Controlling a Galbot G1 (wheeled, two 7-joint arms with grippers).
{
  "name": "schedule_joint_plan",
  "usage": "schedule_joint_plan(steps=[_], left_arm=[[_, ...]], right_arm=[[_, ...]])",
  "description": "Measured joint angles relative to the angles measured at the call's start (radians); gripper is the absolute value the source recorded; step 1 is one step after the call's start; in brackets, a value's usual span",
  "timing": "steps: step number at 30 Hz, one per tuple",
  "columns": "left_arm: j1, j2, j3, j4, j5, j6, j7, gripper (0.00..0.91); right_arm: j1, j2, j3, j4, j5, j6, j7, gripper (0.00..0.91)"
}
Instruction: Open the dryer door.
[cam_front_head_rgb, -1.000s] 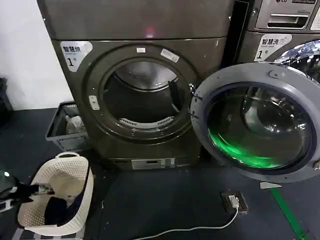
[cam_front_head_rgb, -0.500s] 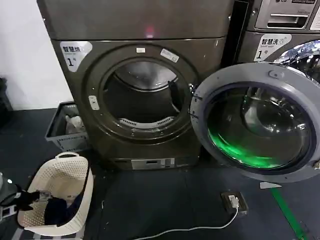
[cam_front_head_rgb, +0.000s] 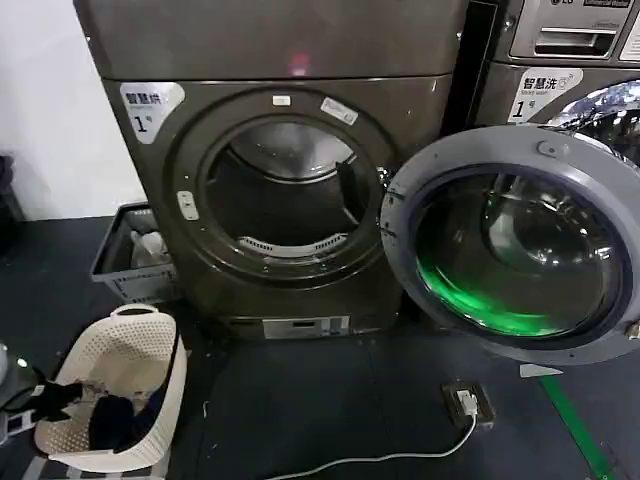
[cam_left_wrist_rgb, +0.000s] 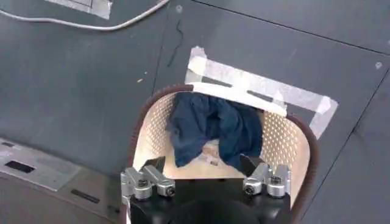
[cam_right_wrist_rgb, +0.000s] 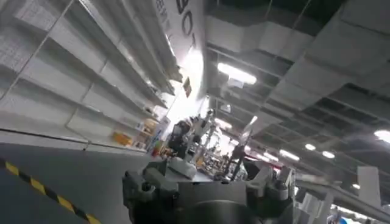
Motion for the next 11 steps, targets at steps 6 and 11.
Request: schedule_joint_plan(steps=[6, 11], left_arm=[[-0.002, 0.003, -0.002, -0.001, -0.012, 0.000, 0.000, 0.907], [-0.003, 0.005, -0.003, -0.001, -0.016, 0.000, 0.000, 0.907]], right_arm=[[0.001, 0.000, 0.001, -0.005, -0.001, -0.001, 0.000, 0.907], [-0.001, 0.000, 0.003, -0.009, -0.001, -0.004, 0.002, 0.907]])
